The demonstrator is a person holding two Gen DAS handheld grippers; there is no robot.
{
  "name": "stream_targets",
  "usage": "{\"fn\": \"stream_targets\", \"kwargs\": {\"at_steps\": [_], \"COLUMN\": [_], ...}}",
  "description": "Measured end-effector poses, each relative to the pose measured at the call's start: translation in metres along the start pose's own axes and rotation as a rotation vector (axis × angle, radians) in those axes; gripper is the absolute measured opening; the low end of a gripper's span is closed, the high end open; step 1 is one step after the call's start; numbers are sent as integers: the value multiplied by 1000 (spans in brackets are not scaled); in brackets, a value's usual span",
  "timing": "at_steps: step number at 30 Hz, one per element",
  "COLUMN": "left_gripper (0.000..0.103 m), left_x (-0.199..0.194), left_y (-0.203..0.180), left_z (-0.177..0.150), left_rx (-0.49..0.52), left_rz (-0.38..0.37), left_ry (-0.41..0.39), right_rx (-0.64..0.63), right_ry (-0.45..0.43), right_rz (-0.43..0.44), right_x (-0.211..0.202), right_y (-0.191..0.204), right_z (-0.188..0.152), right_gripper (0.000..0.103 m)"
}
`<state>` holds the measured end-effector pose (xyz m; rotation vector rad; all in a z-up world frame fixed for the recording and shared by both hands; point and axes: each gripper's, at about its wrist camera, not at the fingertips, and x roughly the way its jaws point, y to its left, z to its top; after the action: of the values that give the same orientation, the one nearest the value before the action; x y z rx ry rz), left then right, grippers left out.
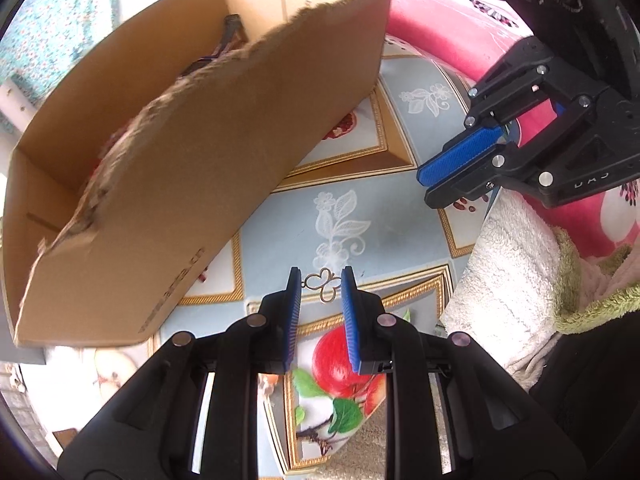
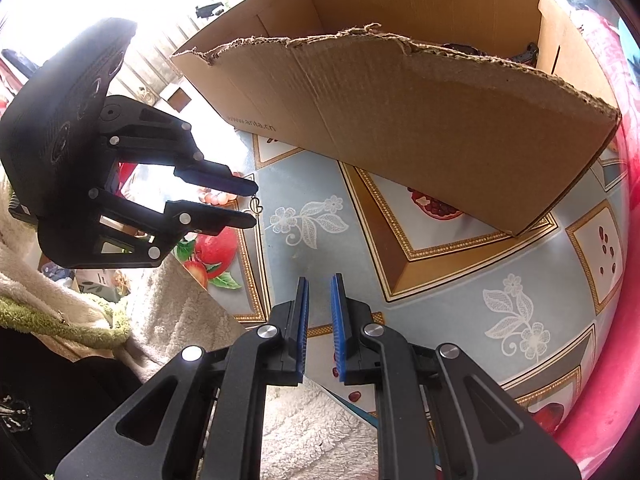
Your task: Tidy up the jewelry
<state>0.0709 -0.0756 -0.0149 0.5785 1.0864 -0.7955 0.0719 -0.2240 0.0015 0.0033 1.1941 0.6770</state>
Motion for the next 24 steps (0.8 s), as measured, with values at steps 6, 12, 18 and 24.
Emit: {"fn": "stream_targets", "kwargs": {"at_steps": [6, 12, 18, 24], "left_gripper": [19, 19, 19, 19], "left_x": [-36, -65, -73, -83], "left_y": [17, 32, 40, 44], "left_z": [-34, -71, -92, -108], "left_rx": [-132, -261, -335, -359], "left_rz": [70, 128, 140, 149], "left_ry": [-57, -119, -170, -208], "right_rx": [3, -43, -120, -233], "right_ry": [-64, -101, -91, -57], "right_rz": [51, 74, 31, -102], "right_x": [15, 40, 66, 82], "right_y": [20, 52, 79, 97], "right_z": [11, 32, 52, 53], "right_gripper": [12, 12, 12, 12]}}
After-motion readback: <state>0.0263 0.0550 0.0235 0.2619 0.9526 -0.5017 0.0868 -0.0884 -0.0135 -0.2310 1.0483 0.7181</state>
